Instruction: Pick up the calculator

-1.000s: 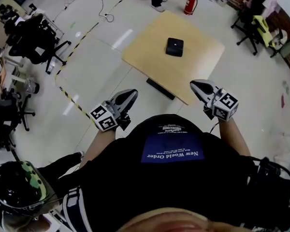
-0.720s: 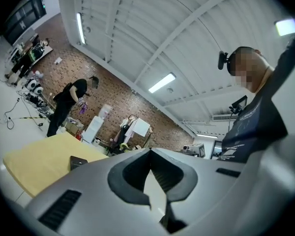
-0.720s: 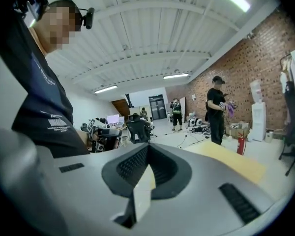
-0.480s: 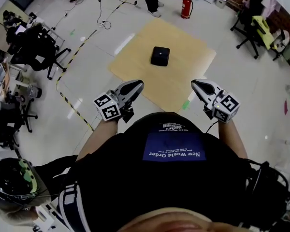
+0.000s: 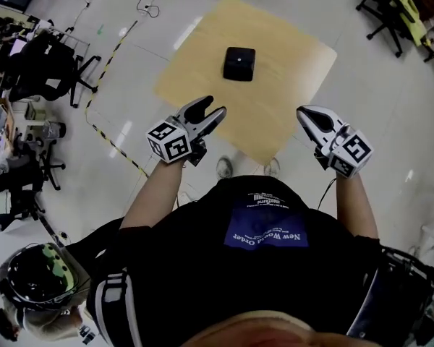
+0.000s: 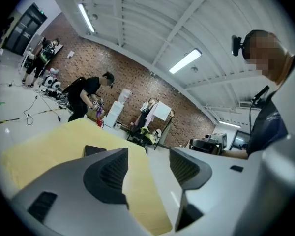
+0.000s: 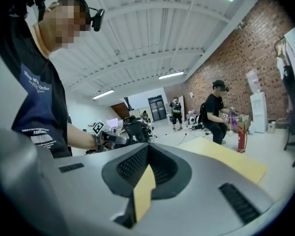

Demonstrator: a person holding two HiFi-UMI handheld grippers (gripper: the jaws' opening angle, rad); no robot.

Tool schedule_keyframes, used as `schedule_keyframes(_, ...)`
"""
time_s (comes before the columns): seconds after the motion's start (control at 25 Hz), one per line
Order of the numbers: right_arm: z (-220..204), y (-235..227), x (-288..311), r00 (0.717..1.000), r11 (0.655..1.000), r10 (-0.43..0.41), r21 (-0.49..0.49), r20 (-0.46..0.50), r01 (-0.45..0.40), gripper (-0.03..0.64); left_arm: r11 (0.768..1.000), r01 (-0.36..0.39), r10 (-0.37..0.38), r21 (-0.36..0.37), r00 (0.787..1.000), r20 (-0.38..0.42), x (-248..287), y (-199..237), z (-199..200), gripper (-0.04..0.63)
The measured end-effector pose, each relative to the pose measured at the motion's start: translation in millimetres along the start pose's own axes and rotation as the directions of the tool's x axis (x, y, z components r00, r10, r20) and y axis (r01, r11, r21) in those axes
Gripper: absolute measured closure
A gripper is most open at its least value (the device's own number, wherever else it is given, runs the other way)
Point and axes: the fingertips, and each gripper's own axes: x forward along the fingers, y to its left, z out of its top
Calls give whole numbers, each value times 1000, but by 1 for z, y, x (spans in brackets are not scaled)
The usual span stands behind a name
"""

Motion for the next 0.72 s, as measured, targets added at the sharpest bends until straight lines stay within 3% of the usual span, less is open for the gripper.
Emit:
schedule_keyframes(0.16, -21, -7, 17, 1000, 995, -24, 93, 17, 22, 632, 999, -45, 43, -15, 992, -115, 46, 62, -18, 203)
schedule_keyframes(0.28, -41, -21, 23, 999, 993, -45, 104, -26, 47, 632, 991, -132, 124, -26, 968, -216, 86, 108, -35, 57)
schedule_keyframes(0.48, -69, -43, 44, 999, 988, -29, 148, -36, 34, 632, 949, -314, 296, 1, 894, -336, 144, 173, -62, 12)
schedule_keyframes(0.72, -83, -48, 50, 1000, 982, 11, 190, 24, -16, 632, 885, -463, 432, 38, 791, -434, 193, 205, -82, 11)
